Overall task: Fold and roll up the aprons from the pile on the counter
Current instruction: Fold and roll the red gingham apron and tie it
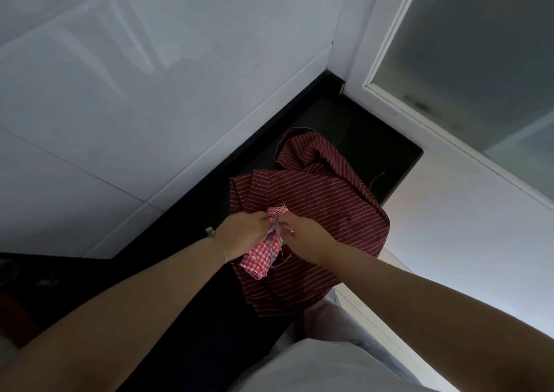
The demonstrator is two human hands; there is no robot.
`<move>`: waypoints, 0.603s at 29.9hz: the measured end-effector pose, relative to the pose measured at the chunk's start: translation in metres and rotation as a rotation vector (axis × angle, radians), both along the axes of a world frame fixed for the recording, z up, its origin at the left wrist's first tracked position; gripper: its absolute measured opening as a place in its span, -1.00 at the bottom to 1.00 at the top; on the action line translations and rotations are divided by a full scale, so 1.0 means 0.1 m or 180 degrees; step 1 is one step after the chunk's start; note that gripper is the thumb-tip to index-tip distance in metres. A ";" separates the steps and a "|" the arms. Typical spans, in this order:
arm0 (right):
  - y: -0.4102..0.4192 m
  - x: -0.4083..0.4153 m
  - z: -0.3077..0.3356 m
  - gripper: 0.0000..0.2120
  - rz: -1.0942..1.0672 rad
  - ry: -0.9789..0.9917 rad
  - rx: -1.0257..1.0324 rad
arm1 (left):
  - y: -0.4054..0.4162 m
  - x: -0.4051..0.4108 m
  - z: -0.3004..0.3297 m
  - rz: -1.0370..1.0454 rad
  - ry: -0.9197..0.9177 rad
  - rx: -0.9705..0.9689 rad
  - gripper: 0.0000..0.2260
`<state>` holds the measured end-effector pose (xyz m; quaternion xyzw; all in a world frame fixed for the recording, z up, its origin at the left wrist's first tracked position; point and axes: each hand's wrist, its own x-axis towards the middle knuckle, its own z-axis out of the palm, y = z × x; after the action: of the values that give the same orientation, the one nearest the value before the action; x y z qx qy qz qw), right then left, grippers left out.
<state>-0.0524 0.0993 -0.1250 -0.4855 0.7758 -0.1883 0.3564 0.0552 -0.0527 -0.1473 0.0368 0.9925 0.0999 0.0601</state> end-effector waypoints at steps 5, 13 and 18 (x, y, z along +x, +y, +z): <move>-0.19 -0.12 -0.07 -0.80 -0.0428 -0.0440 0.0184 | 0.20 0.14 -0.22 0.0621 0.1063 0.0205 -0.73; -0.33 -0.25 0.02 -0.70 -0.0390 -0.1014 0.0676 | 0.26 0.21 -0.34 0.0954 0.1321 0.0397 -0.81; -0.35 -0.23 0.00 -0.78 -0.0289 -0.0707 0.0665 | 0.25 0.23 -0.36 0.0881 0.1293 0.0395 -0.59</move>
<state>-0.0752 0.0642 -0.1255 -0.3864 0.7681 -0.1750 0.4798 0.0785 -0.0273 -0.1835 -0.0765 0.9718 0.1584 -0.1572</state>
